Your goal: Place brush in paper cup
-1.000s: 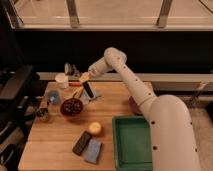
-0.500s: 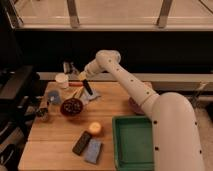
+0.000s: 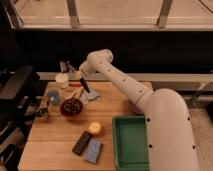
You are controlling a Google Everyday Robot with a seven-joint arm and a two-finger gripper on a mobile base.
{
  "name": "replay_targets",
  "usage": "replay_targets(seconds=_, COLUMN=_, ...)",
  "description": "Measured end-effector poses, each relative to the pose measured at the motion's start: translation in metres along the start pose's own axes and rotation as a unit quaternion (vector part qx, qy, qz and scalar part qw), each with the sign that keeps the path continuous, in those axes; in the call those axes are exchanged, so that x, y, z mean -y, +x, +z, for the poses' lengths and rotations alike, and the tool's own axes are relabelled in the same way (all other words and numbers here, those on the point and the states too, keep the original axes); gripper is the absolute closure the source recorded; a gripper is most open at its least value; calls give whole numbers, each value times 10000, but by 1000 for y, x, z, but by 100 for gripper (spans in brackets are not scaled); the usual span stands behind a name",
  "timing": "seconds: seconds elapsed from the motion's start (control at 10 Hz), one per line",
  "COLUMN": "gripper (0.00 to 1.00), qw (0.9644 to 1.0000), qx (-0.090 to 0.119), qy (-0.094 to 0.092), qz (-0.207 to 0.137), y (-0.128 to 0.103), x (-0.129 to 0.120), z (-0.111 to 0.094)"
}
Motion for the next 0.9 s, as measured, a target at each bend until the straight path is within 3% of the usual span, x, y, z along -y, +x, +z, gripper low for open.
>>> replay_targets(seconds=0.2, gripper=100, qw=9999, qx=-23, qy=-61, qz=-127, y=10, x=8, z=9)
replay_targets(seconds=0.5, gripper=100, qw=9997, qx=-20, qy=-1, qz=-250, y=20, x=25, z=25)
replay_targets(seconds=0.9, gripper=100, qw=9996, qx=112, qy=132, qz=-225, y=10, x=32, z=46)
